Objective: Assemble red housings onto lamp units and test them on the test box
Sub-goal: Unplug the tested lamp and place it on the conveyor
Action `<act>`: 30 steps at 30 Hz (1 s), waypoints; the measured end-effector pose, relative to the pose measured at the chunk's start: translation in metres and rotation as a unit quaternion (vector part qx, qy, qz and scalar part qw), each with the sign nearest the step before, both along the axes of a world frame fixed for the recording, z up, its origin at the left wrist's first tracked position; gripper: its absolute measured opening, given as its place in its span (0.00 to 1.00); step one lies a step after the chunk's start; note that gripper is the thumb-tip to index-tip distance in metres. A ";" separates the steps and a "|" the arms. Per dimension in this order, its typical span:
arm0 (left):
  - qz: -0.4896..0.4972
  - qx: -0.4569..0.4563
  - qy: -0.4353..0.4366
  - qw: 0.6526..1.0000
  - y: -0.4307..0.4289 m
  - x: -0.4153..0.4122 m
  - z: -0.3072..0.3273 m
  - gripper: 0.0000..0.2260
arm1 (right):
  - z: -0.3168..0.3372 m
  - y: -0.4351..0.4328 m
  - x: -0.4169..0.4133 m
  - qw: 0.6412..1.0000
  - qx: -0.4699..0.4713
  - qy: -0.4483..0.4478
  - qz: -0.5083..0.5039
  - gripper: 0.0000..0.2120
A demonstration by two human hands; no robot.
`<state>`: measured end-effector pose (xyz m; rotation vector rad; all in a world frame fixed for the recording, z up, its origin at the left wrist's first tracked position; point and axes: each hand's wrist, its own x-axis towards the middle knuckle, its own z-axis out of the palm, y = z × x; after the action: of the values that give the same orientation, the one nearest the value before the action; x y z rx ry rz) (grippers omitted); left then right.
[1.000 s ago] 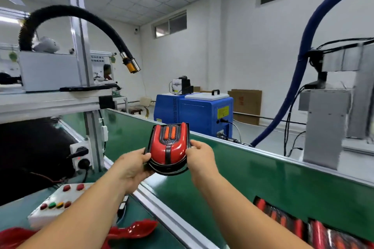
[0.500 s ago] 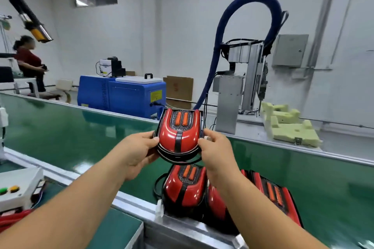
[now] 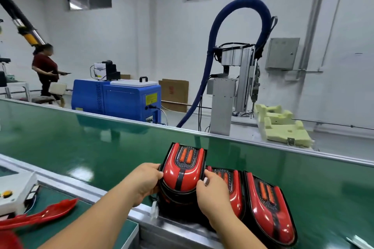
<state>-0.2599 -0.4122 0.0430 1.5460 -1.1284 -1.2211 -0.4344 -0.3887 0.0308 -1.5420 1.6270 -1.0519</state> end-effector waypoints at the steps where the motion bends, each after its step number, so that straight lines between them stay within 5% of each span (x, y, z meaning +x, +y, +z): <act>1: -0.004 0.002 -0.022 1.000 -0.002 0.001 -0.003 0.16 | 0.000 -0.001 -0.001 0.999 -0.015 0.047 0.004 0.19; 7: -0.012 -0.015 -0.177 0.984 -0.011 -0.014 0.006 0.14 | 0.001 -0.008 -0.006 0.962 -0.014 0.271 0.016 0.14; 14: 0.073 -0.028 -0.182 0.980 -0.007 -0.021 0.007 0.13 | -0.002 -0.015 -0.007 0.969 -0.024 0.246 -0.002 0.06; 22: 0.067 -0.061 -0.173 0.981 -0.007 -0.020 0.012 0.11 | 0.015 -0.011 0.000 0.973 -0.082 0.215 -0.005 0.08; 30: 0.071 -0.095 -0.168 0.979 0.007 -0.007 0.026 0.21 | 0.037 -0.007 0.018 0.974 -0.138 0.179 0.020 0.07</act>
<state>-0.2670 -0.4053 0.0693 1.6922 -1.2831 -0.7495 -0.4168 -0.3956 0.0676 -2.0372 1.7299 -1.0571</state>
